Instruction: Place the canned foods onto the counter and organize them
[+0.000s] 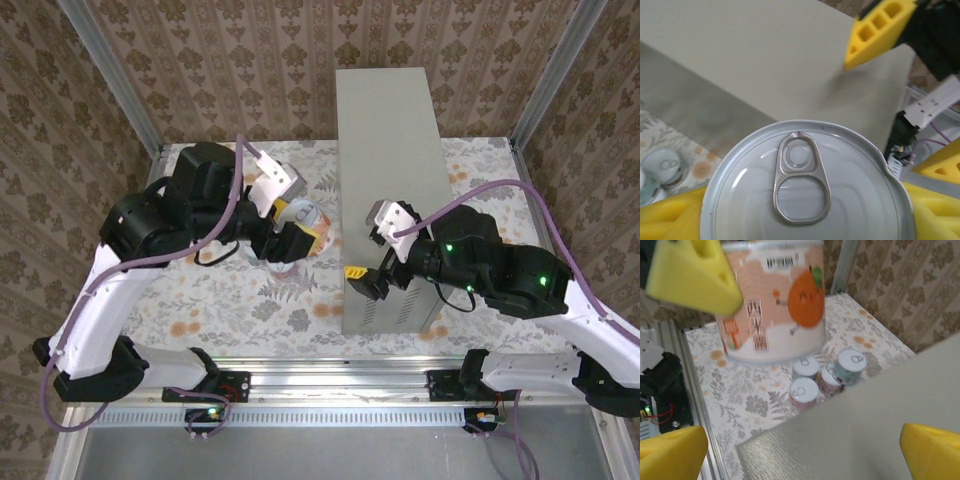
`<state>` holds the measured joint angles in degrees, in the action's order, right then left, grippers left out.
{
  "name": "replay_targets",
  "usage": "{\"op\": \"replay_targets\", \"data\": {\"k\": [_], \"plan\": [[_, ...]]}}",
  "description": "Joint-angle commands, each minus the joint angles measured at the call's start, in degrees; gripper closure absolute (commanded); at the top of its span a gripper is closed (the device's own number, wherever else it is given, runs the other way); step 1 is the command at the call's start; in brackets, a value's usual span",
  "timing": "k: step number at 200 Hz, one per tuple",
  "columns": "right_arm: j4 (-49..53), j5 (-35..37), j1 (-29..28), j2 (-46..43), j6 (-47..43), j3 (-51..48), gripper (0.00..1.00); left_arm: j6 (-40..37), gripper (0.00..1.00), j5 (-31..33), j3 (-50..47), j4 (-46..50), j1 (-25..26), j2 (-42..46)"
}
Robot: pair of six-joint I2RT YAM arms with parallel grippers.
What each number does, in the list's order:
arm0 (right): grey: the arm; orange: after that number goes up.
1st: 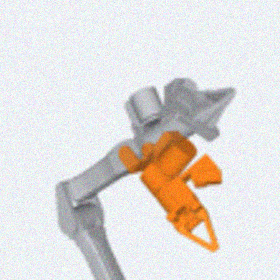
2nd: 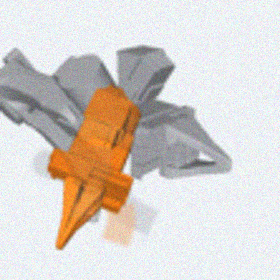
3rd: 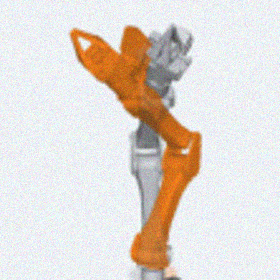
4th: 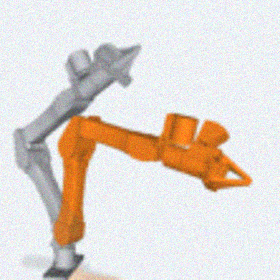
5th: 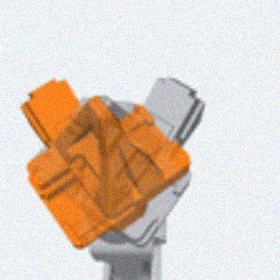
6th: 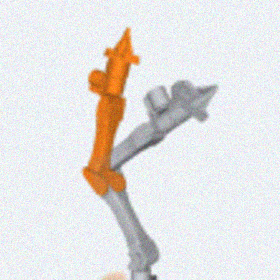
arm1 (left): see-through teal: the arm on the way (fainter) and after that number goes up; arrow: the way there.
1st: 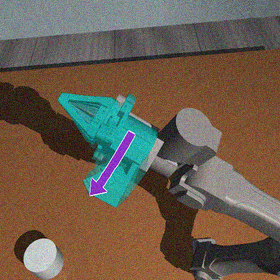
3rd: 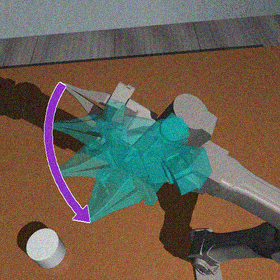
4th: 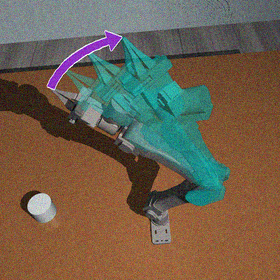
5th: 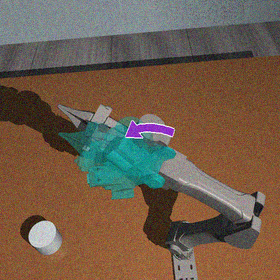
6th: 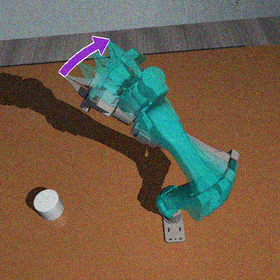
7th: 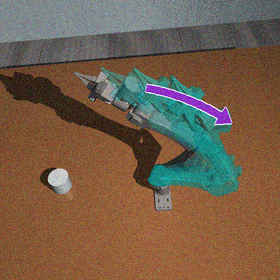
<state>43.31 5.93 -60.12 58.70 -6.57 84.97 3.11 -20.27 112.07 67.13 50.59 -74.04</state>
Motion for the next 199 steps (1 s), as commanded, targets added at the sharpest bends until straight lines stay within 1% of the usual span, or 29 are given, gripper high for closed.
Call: {"op": "replay_targets", "data": {"k": [1,42,115,137,154,166,199], "plan": [[-5.7,-1.5,-1.8,0.7,-1.9,-0.6,0.0,-1.4,0.3,-3.3,3.1,-2.8,2.1,0.1],[-7.9,-0.5,-3.3,4.6,-1.3,0.6,0.0,-1.5,0.3,-3.5,3.9,-3.2,5.0,-0.4],[-10.7,-1.1,-4.0,7.9,-0.6,1.9,0.01,-2.0,0.31,-3.1,4.7,-2.4,6.3,-0.7],[-10.3,-0.4,-4.0,9.0,-0.3,2.5,0.06,-2.2,0.31,-3.0,4.7,-2.4,6.4,-0.8],[-11.2,-0.4,-4.0,9.1,0.5,2.5,0.07,-2.4,0.31,-3.0,4.8,-2.2,6.5,-0.9],[-12.0,-0.5,-4.0,8.9,1.2,2.4,0.1,-2.5,0.31,-2.8,4.7,-2.2,6.5,-1.0],[-12.2,1.9,-4.0,8.8,2.3,2.2,0.24,-2.8,0.31,-2.7,4.5,-2.4,6.5,-1.1]]}}
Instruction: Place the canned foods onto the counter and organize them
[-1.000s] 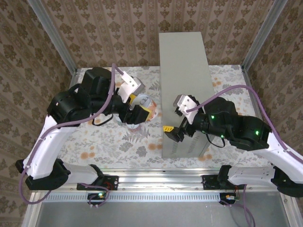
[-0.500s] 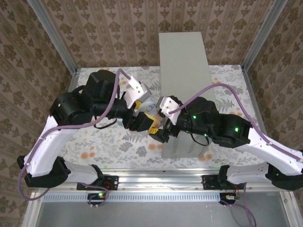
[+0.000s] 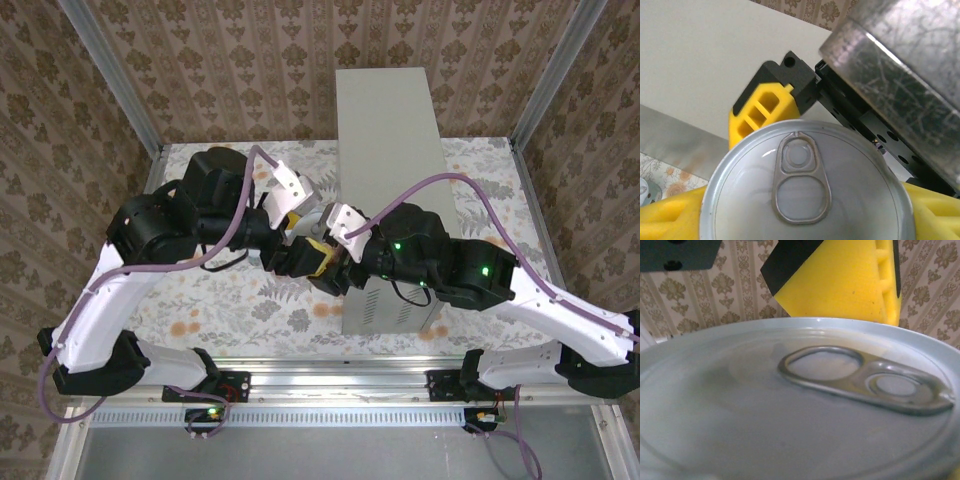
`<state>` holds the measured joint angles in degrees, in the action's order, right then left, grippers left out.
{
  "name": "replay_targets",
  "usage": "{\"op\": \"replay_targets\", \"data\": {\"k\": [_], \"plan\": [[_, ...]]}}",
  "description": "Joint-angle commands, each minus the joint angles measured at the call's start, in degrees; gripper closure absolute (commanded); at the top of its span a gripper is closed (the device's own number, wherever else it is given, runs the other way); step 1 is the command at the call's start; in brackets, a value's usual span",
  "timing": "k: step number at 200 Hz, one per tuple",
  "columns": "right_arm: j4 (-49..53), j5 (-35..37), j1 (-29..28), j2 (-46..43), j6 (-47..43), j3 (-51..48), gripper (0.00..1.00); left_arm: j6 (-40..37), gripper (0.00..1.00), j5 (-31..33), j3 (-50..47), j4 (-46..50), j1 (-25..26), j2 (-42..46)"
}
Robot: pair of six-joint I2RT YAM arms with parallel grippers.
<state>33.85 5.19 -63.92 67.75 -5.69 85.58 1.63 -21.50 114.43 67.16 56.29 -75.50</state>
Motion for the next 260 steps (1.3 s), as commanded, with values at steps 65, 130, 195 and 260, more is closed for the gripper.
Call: {"op": "replay_targets", "data": {"k": [65,130,195,260], "plan": [[-4.0,7.5,-0.1,-2.2,3.6,0.4,0.41,-1.6,0.15,0.0,2.1,-3.0,0.7,0.4],[-6.2,13.2,1.2,-7.3,5.9,-5.2,0.42,-0.7,0.0,6.2,-1.8,-5.8,0.7,6.7],[-7.8,19.9,3.3,-17.5,7.0,-15.1,0.41,1.3,0.0,12.3,-8.0,-6.7,0.6,15.4],[-4.9,21.5,5.4,-20.7,7.8,-18.4,0.35,0.3,0.0,16.2,-14.8,-9.4,0.4,18.7]]}}
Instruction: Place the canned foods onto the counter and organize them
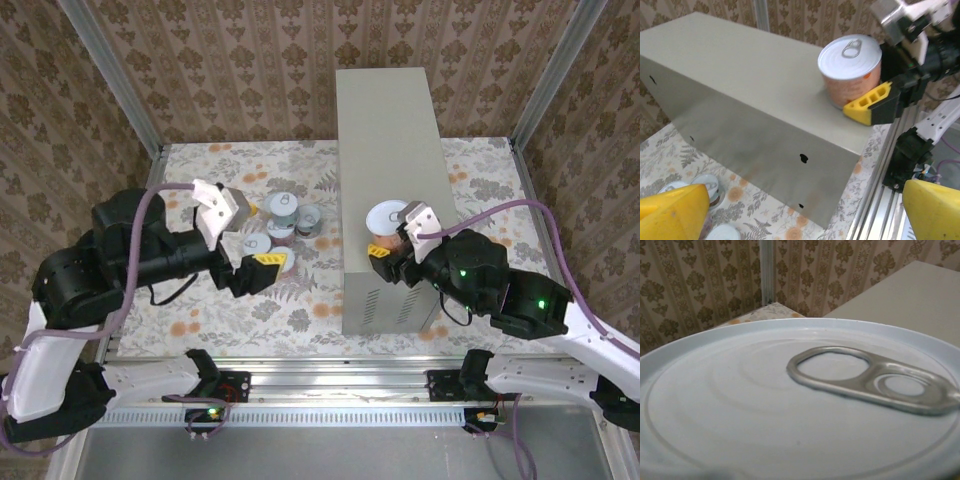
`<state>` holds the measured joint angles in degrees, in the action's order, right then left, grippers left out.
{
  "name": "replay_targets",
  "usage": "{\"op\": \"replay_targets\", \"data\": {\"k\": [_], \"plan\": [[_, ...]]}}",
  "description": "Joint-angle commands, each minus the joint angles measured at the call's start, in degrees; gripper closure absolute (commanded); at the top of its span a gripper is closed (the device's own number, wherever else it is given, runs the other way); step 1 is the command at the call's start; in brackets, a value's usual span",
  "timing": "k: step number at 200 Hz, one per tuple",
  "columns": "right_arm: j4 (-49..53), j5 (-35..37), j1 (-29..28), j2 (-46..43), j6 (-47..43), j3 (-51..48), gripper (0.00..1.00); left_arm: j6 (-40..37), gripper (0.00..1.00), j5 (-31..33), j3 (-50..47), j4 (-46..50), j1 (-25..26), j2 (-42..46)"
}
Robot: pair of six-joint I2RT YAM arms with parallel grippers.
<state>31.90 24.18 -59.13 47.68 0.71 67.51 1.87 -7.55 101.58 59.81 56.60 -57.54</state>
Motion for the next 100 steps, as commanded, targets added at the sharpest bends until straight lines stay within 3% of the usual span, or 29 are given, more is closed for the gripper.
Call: {"op": "replay_targets", "data": {"k": [1,100], "plan": [[-2.9,2.5,0.7,-0.6,1.4,-0.3,0.35,0.0,0.0,2.2,-2.0,-2.1,0.1,0.7],[2.4,0.9,1.7,1.4,3.1,1.4,0.21,-5.7,0.0,-1.0,-3.2,-4.5,-0.6,-2.1]]}}
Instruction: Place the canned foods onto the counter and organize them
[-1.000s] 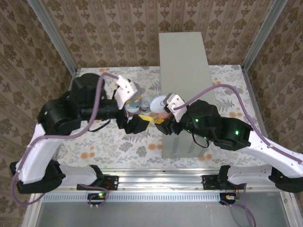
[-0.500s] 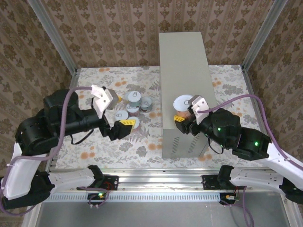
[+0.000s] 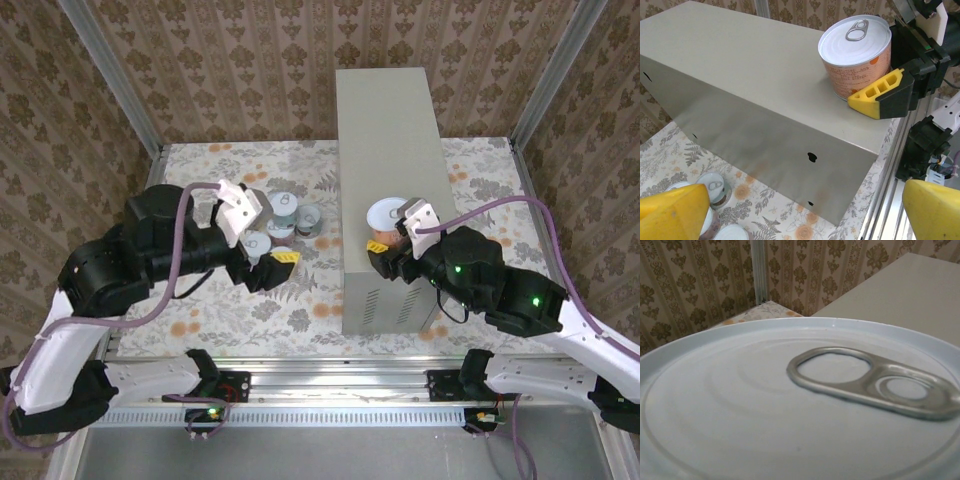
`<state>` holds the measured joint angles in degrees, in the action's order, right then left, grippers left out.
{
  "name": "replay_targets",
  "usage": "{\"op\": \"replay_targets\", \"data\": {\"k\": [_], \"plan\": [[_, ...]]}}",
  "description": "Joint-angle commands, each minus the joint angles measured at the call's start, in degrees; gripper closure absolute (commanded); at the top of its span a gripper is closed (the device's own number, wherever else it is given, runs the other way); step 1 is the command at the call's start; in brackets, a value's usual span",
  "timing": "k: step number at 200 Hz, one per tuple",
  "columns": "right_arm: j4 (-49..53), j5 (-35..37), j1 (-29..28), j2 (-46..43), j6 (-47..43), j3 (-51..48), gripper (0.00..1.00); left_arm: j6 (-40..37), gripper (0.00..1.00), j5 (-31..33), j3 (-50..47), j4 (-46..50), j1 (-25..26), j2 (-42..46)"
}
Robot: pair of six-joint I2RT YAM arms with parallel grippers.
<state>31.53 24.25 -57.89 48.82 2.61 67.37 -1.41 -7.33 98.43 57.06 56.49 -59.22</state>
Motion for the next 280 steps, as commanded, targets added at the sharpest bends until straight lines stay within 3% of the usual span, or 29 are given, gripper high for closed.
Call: {"op": "replay_targets", "data": {"k": [1,143,181,197,222,280], "plan": [[2.8,0.8,0.4,0.3,1.2,1.5,0.21,-2.4,0.0,-1.2,-0.1,-1.8,-0.5,-0.5],[8.1,1.8,0.6,-2.1,0.1,3.7,0.11,1.4,0.0,-5.2,-6.3,-9.1,-0.8,-0.5],[7.4,1.3,0.6,-1.6,-1.6,5.5,0.26,3.0,0.0,-6.2,-9.0,-11.7,-0.8,-0.2],[6.8,1.6,1.2,0.0,-2.5,7.4,0.28,3.7,0.0,-6.1,-10.5,-12.5,-0.8,0.0],[7.2,-0.9,6.3,4.8,-2.6,12.4,0.27,4.3,0.0,-5.3,-12.2,-13.1,-0.7,0.7],[5.5,-18.1,26.2,19.8,-2.1,23.9,0.27,4.9,0.0,-3.3,-14.7,-13.0,-0.6,2.9]]}}
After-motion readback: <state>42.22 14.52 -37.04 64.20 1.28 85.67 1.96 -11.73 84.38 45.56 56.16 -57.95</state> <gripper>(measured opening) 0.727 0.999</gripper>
